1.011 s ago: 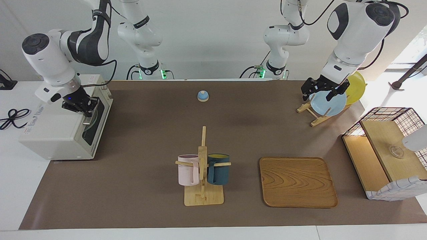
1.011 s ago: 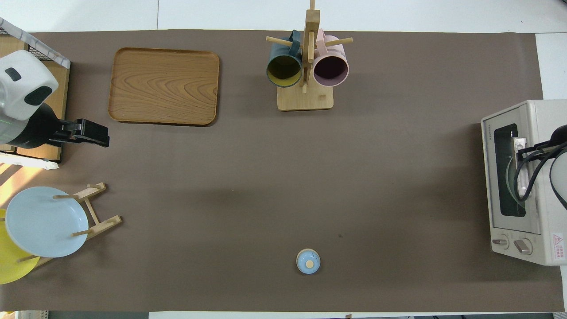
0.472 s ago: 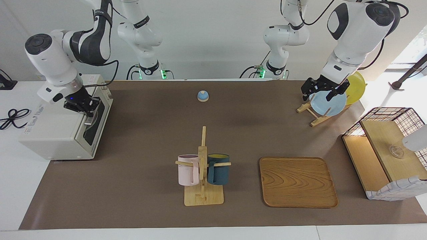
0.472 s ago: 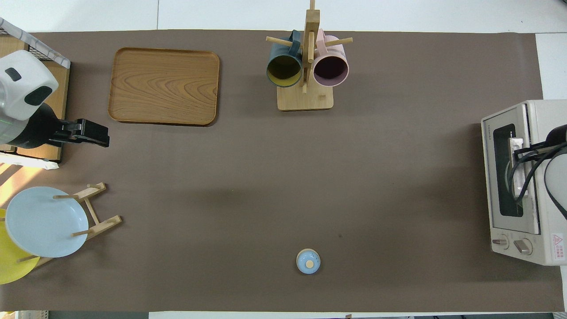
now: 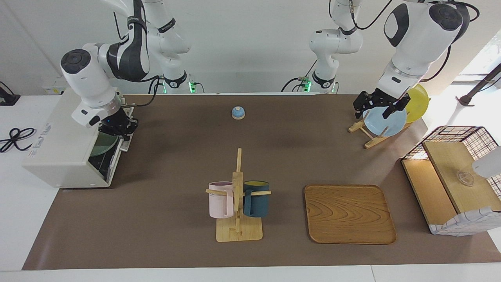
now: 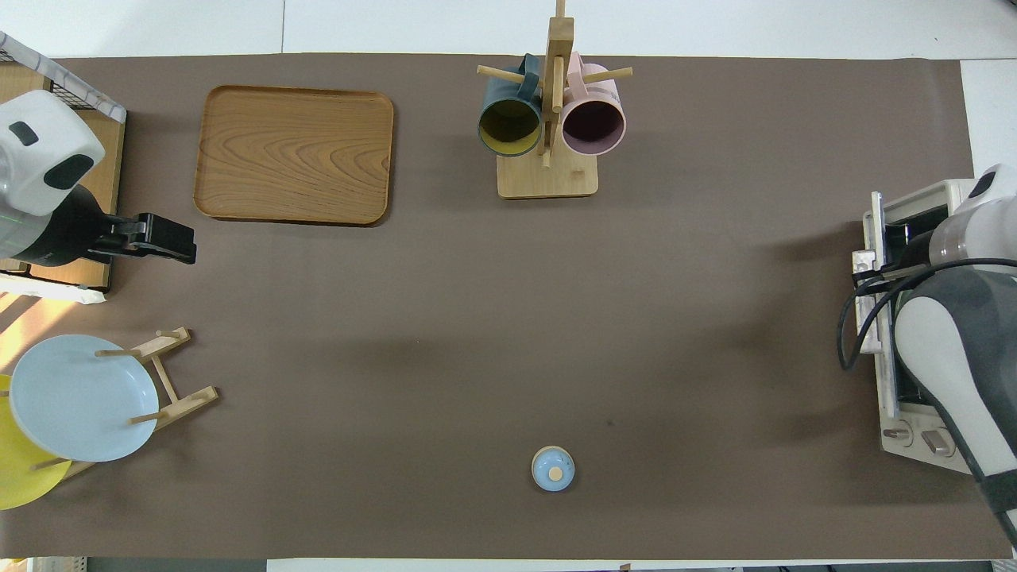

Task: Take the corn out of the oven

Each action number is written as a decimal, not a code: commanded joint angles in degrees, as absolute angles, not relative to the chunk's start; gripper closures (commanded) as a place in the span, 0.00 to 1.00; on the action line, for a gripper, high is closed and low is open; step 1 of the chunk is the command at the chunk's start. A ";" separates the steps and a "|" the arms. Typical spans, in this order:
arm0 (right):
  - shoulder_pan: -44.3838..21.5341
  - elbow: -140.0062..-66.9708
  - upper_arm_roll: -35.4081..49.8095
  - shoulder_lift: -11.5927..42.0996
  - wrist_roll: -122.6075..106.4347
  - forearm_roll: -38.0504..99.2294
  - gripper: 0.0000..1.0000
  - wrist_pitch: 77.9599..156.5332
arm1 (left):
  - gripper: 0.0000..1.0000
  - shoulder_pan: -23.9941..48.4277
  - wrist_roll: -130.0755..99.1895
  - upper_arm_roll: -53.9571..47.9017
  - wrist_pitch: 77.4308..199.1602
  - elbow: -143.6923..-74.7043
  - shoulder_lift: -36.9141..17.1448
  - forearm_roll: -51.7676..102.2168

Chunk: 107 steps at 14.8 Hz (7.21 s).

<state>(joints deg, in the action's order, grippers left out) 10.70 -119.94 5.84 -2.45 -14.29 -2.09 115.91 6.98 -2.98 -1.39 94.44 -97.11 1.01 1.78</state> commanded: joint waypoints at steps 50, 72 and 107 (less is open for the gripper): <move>13.18 -132.01 5.45 -4.04 -7.91 -0.79 0.96 122.17 | 0.00 6.59 -3.78 -1.85 94.66 -98.00 2.02 0.70; -30.57 -86.50 6.15 26.26 42.51 -9.14 1.00 97.90 | 0.00 6.59 -3.69 -1.76 94.39 -98.09 2.02 0.70; 1.58 -128.85 7.38 8.00 24.35 -13.27 1.00 129.20 | 0.00 35.76 -16.79 -2.29 120.39 -106.17 -8.16 9.49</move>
<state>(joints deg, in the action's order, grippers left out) 0.26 -126.29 6.62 10.01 25.86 -11.64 127.66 33.23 -16.05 -3.35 116.02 -106.20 -4.35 8.74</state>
